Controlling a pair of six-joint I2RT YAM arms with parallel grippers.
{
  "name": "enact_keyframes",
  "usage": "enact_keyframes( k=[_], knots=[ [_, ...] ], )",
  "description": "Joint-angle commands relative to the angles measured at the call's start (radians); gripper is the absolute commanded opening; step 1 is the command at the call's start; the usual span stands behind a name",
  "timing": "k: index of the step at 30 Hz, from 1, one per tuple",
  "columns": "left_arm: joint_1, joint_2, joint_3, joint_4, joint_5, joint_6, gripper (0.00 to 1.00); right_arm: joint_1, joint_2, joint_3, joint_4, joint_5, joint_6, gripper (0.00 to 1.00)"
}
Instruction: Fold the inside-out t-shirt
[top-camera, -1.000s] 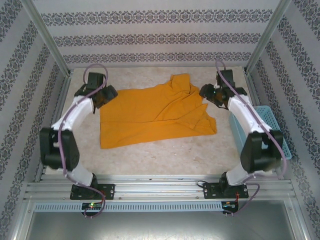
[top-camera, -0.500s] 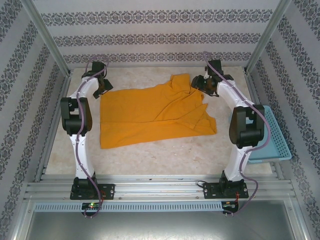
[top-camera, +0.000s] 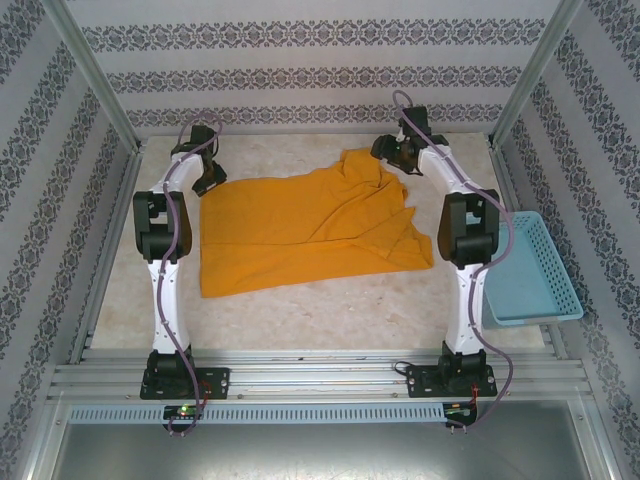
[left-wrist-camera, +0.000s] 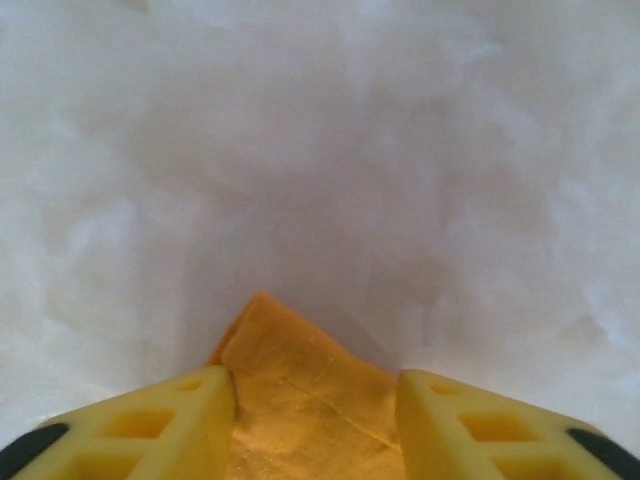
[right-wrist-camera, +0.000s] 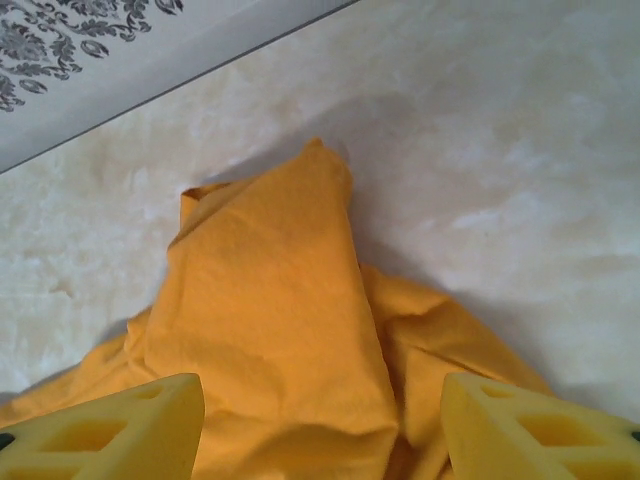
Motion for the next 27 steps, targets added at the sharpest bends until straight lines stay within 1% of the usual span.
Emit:
enact_keyframes(
  k=[1, 4, 8, 10, 12, 13, 15, 17, 18, 20, 21, 24, 27],
  knots=[
    [0.016, 0.021, 0.014, -0.056, 0.007, 0.006, 0.36, 0.015, 0.092, 0.132, -0.044, -0.009, 0.022, 0.64],
    [0.019, 0.012, -0.008, -0.036, 0.012, 0.004, 0.26, 0.018, 0.182, 0.249, -0.081, -0.027, 0.038, 0.63],
    [0.022, 0.004, -0.034, -0.009, 0.05, 0.002, 0.13, 0.018, 0.293, 0.411, -0.142, -0.033, 0.051, 0.57],
    [0.022, -0.008, -0.047, 0.003, 0.061, 0.003, 0.08, 0.018, 0.344, 0.486, -0.18, -0.029, 0.049, 0.51],
    [0.021, -0.031, -0.065, 0.015, 0.064, 0.005, 0.04, 0.016, 0.383, 0.545, -0.209, -0.035, 0.046, 0.43],
    [0.022, -0.042, -0.073, 0.023, 0.068, 0.007, 0.02, 0.015, 0.393, 0.559, -0.215, -0.04, 0.046, 0.39],
    [0.023, -0.074, -0.09, 0.035, 0.075, 0.01, 0.0, 0.016, 0.393, 0.563, -0.211, -0.024, 0.037, 0.25],
    [0.024, -0.103, -0.105, 0.045, 0.078, 0.012, 0.0, 0.021, 0.373, 0.553, -0.196, 0.006, 0.01, 0.11],
    [0.026, -0.12, -0.114, 0.05, 0.075, 0.013, 0.0, 0.023, 0.36, 0.549, -0.188, 0.024, -0.002, 0.06],
    [0.032, -0.154, -0.148, 0.076, 0.067, 0.013, 0.0, 0.027, 0.336, 0.542, -0.169, 0.037, -0.03, 0.01],
    [0.037, -0.175, -0.175, 0.098, 0.064, 0.007, 0.0, 0.028, 0.323, 0.541, -0.164, 0.042, -0.043, 0.0],
    [0.055, -0.247, -0.27, 0.17, 0.067, -0.012, 0.0, 0.037, 0.277, 0.52, -0.159, 0.059, -0.09, 0.0],
    [0.074, -0.315, -0.352, 0.239, 0.076, -0.013, 0.0, 0.051, 0.207, 0.452, -0.136, 0.085, -0.139, 0.0]
  ],
)
